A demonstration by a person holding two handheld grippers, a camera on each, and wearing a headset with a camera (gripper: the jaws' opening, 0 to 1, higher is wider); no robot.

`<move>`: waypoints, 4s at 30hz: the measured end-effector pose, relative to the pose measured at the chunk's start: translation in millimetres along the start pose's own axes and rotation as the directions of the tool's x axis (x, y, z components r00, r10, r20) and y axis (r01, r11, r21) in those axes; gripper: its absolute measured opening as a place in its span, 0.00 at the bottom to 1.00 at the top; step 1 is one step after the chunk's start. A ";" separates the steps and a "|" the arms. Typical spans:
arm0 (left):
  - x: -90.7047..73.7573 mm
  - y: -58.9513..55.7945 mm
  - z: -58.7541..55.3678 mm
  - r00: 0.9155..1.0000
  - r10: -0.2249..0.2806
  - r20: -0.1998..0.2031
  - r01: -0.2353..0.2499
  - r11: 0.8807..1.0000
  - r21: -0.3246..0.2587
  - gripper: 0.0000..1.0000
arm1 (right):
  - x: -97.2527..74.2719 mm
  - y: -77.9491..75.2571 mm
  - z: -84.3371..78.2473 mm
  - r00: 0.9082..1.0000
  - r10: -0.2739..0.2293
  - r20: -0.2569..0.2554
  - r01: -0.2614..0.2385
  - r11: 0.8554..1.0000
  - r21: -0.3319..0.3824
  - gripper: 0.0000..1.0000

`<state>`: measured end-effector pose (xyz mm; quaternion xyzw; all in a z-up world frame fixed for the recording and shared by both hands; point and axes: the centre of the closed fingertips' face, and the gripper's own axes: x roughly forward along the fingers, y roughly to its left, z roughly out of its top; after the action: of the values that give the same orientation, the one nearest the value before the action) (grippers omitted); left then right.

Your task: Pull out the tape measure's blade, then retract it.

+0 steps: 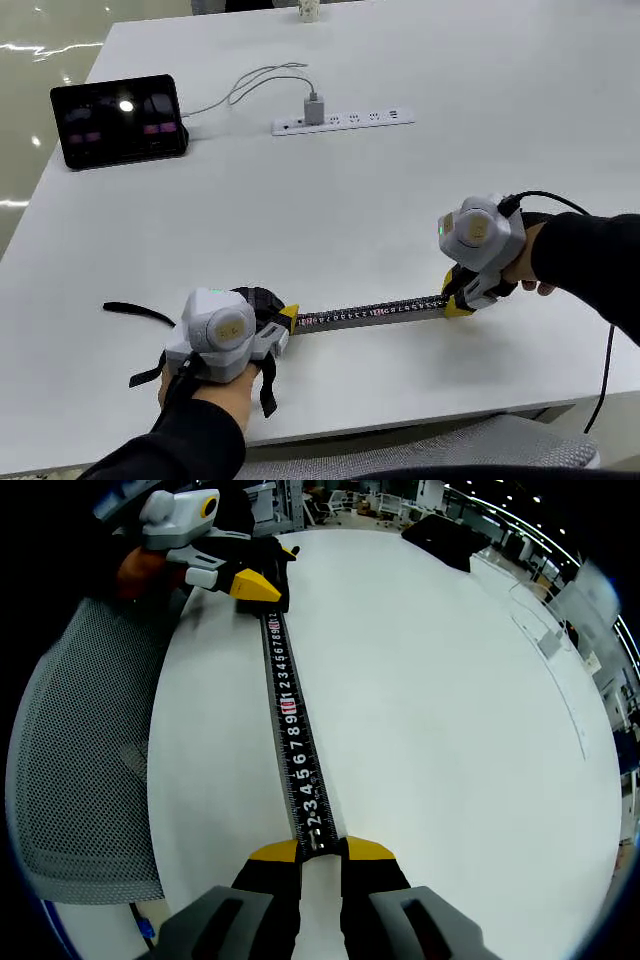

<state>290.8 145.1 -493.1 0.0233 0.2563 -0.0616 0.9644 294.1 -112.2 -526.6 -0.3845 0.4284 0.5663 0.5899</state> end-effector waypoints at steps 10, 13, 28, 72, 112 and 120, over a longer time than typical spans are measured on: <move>-0.1 1.2 0.0 1.000 -0.001 -0.001 0.001 1.000 0.002 0.65 | 1.2 2.1 3.1 1.000 0.004 0.005 -0.003 0.998 -0.059 0.11; -0.1 1.6 0.0 1.000 -0.002 -0.001 0.002 1.000 0.003 0.65 | 0.8 3.6 4.3 1.000 0.002 0.007 -0.002 0.999 -0.052 0.11; -0.7 2.1 1.8 1.000 -0.005 -0.001 0.005 1.000 0.007 0.64 | 1.3 4.4 7.5 1.000 0.001 -0.009 -0.001 0.998 -0.062 0.11; -1.8 -0.8 1.1 1.000 -0.008 0.003 0.008 1.000 0.011 0.64 | 5.5 6.5 18.5 1.000 -0.008 -0.001 0.008 0.999 -0.031 0.11; -1.7 -2.1 0.4 1.000 -0.010 -0.001 0.010 1.000 0.014 0.64 | 10.6 8.0 28.0 1.000 -0.007 0.008 0.008 1.000 -0.018 0.11; -2.2 -2.3 0.6 1.000 -0.010 -0.001 0.010 1.000 0.014 0.64 | 11.8 7.7 29.2 1.000 -0.007 0.007 0.007 1.000 -0.009 0.11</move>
<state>288.9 143.0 -491.5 0.0290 0.2566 -0.0683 0.9637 288.4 -80.3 -527.6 -0.3868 0.4223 0.5675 0.5916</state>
